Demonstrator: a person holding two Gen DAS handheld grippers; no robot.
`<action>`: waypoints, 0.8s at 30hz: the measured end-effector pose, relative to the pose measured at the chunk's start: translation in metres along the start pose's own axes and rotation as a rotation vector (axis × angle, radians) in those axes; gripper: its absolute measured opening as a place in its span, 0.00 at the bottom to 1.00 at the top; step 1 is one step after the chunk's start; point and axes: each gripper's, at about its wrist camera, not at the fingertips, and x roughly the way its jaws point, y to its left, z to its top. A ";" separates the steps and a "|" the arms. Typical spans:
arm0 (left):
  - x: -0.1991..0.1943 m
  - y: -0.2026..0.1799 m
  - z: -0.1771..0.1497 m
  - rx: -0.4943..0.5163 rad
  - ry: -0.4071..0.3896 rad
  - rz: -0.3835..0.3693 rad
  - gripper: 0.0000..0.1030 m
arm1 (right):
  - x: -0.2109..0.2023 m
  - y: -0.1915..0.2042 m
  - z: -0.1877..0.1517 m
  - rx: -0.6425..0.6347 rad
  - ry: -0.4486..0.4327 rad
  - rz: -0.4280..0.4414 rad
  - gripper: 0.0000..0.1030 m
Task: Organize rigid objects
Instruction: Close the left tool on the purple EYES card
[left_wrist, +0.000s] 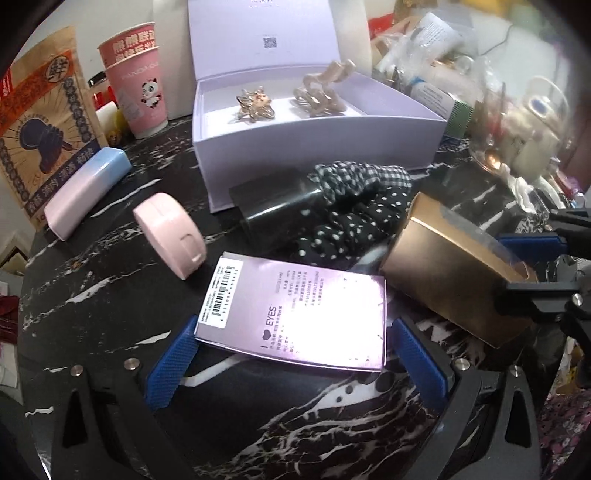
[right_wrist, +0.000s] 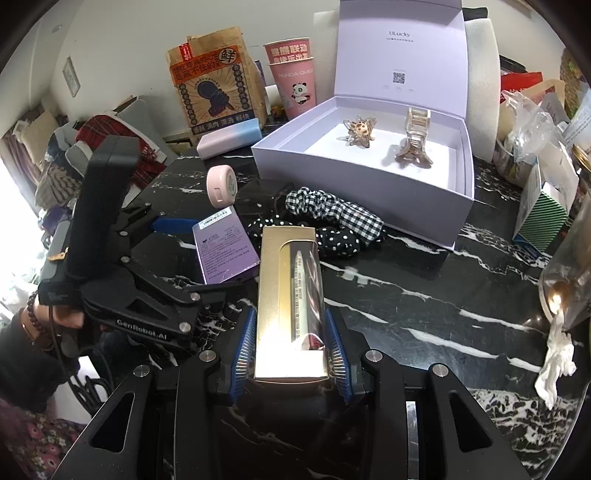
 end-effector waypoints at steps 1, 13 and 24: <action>0.000 0.000 0.000 0.001 -0.005 -0.002 1.00 | 0.000 0.000 0.000 0.001 0.002 0.001 0.37; -0.003 -0.001 -0.003 0.011 -0.040 -0.012 0.95 | 0.003 0.004 -0.002 -0.003 0.007 -0.006 0.38; -0.010 0.001 -0.010 -0.025 -0.038 0.003 0.95 | 0.024 -0.002 -0.004 0.043 0.065 -0.024 0.48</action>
